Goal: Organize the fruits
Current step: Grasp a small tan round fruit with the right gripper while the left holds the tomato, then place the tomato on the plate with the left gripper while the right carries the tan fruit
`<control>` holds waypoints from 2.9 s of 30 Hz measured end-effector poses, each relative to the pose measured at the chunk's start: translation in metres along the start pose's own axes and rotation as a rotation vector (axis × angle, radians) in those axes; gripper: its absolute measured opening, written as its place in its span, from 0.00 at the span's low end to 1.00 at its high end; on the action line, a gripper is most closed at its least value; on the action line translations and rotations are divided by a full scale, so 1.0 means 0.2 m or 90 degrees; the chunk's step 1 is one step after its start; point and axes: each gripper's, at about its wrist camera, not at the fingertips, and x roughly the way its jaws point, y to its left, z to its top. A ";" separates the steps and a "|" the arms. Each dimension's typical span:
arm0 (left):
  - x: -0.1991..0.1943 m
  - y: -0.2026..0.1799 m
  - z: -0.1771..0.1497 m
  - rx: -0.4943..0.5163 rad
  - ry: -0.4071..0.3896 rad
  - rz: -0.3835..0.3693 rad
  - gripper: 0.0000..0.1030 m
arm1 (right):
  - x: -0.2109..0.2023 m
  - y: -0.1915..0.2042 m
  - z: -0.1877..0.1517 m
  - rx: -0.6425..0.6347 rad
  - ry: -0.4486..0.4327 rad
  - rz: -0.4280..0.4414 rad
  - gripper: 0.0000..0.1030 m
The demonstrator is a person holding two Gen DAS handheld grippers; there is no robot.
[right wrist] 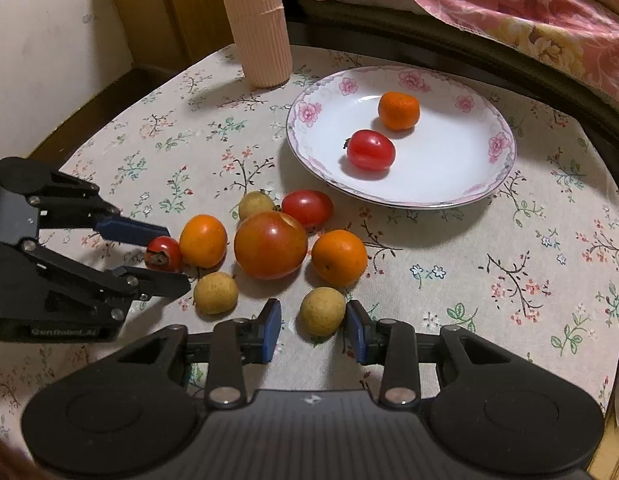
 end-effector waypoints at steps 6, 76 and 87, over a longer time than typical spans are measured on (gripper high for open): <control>0.00 0.00 0.00 0.000 0.005 0.003 0.37 | -0.01 -0.01 0.00 0.007 0.005 0.002 0.24; -0.04 0.00 -0.01 0.013 0.010 0.003 0.33 | -0.12 -0.06 0.12 0.030 -0.050 0.003 0.24; -0.12 0.06 0.14 -0.025 -0.045 0.002 0.33 | -0.16 -0.09 0.15 0.043 -0.074 -0.007 0.24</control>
